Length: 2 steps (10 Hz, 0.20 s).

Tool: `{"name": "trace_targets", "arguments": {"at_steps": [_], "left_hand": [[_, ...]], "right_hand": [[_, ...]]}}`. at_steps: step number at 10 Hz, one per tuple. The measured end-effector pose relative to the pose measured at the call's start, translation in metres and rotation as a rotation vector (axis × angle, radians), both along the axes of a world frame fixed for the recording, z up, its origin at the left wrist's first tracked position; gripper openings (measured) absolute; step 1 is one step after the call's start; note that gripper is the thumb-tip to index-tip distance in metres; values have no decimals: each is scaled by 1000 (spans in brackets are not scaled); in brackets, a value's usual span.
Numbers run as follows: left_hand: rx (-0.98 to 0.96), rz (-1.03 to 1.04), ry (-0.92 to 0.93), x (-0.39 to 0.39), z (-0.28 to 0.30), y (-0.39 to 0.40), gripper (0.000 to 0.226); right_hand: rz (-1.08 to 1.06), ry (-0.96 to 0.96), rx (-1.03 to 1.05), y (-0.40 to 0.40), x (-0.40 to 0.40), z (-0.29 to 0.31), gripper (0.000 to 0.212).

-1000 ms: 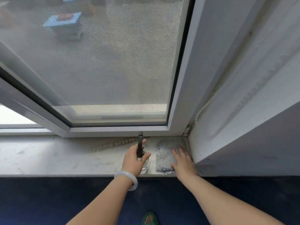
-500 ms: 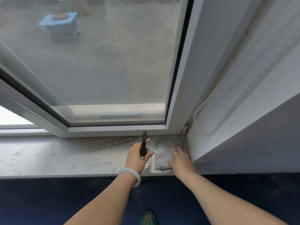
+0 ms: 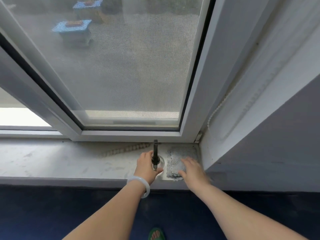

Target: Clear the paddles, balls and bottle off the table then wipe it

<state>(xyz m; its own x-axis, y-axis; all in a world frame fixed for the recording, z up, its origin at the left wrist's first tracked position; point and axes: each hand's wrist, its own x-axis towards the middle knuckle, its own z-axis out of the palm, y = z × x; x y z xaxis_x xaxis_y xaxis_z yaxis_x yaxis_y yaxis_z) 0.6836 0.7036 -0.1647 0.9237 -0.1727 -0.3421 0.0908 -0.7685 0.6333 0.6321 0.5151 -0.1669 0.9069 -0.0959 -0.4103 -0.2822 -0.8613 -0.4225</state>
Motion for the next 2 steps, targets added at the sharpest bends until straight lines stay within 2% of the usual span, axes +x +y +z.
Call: {"name": "trace_targets", "arguments": {"at_steps": [1, 2], "left_hand": [[46, 74, 19, -18, 2, 4, 74], [113, 162, 0, -44, 7, 7, 62]], "right_hand": [[12, -4, 39, -1, -9, 9, 58], [27, -31, 74, -6, -19, 18, 57]]}}
